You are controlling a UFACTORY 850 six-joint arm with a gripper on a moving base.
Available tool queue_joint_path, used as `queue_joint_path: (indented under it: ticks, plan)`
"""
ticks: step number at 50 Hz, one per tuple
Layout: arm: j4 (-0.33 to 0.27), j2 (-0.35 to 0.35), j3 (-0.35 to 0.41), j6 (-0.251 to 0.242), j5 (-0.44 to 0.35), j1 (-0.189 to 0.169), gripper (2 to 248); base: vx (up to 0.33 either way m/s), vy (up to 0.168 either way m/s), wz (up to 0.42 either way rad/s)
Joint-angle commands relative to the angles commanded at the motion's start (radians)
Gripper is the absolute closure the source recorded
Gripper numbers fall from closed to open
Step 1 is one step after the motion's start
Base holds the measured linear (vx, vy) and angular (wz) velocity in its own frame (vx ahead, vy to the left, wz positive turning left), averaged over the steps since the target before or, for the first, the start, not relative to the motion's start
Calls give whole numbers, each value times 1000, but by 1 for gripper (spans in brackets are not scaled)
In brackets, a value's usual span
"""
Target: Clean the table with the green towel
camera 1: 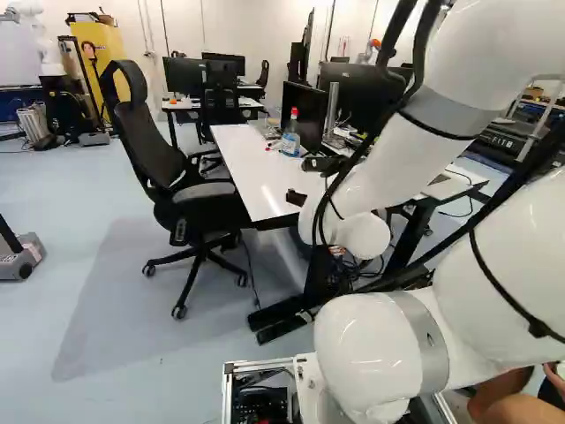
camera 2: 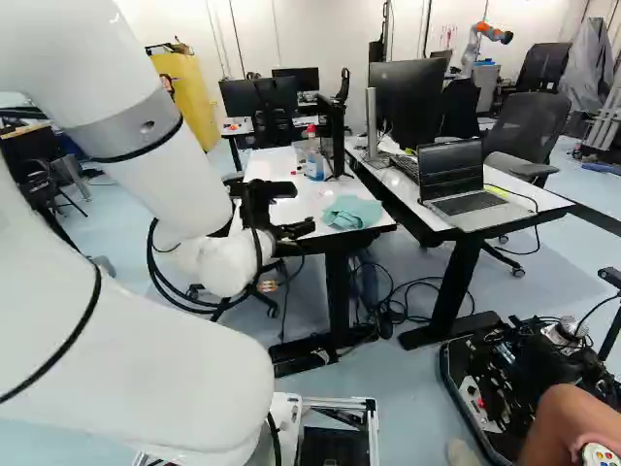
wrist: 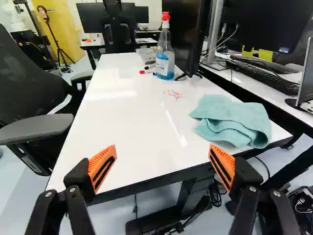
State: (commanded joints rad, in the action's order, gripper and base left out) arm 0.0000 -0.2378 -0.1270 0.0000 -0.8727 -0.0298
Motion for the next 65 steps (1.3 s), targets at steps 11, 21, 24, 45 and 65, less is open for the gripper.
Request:
queue_joint_path:
  ticks: [11, 21, 24, 45, 65]
  plan:
    - [0, -7, -19, 0, 0, -21, 3, 0, 0, 0]
    - [0, -15, -38, 0, 0, -43, 3, 0, 0, 0]
    - [0, -16, -44, 0, 0, -50, 3, 0, 0, 0]
    - [0, -27, -87, 0, 0, -115, 3, 0, 0, 0]
    - [0, -11, -149, 0, 11, -183, 3, 0, 0, 0]
